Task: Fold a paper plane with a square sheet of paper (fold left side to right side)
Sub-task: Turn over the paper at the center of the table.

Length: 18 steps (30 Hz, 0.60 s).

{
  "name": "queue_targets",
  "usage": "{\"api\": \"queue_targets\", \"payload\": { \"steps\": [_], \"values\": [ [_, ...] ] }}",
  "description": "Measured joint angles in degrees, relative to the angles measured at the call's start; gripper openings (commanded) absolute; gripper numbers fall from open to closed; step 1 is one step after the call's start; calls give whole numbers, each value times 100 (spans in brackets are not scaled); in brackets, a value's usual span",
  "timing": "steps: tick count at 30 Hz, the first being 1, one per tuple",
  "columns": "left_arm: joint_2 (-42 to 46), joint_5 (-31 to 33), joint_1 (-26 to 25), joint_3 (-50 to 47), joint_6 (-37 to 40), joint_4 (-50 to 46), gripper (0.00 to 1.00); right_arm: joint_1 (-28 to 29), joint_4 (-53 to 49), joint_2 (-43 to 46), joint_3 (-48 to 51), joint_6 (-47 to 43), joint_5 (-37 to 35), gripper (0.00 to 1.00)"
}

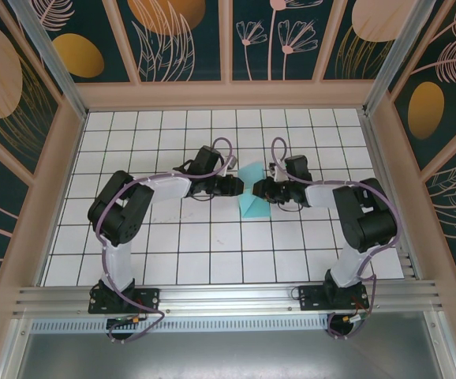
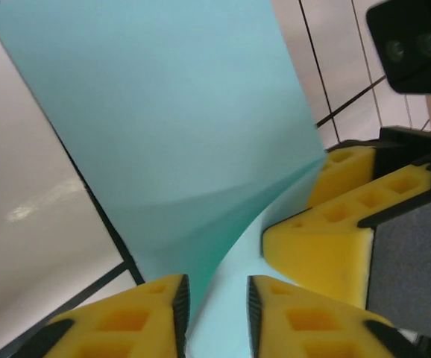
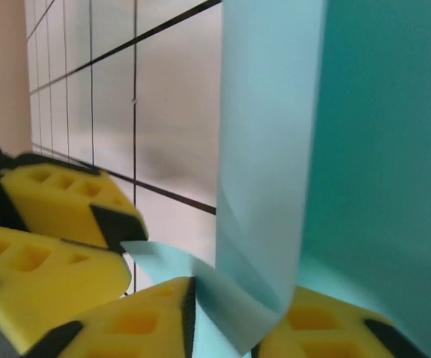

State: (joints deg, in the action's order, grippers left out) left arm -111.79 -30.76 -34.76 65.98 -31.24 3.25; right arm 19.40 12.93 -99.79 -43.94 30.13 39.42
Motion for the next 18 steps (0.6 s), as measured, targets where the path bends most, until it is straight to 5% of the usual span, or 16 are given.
{"api": "queue_targets", "payload": {
  "steps": [6,11,18],
  "values": [
    [1283,507,195,-750,-52,4,98,-151,13,269,-4,52,125,0],
    [2804,800,350,-1097,-369,382,99,-588,632,1213,59,415,581,0],
    [3303,317,354,-1244,-1281,1386,99,-734,1882,1930,-74,1419,1222,0]
  ]
}}
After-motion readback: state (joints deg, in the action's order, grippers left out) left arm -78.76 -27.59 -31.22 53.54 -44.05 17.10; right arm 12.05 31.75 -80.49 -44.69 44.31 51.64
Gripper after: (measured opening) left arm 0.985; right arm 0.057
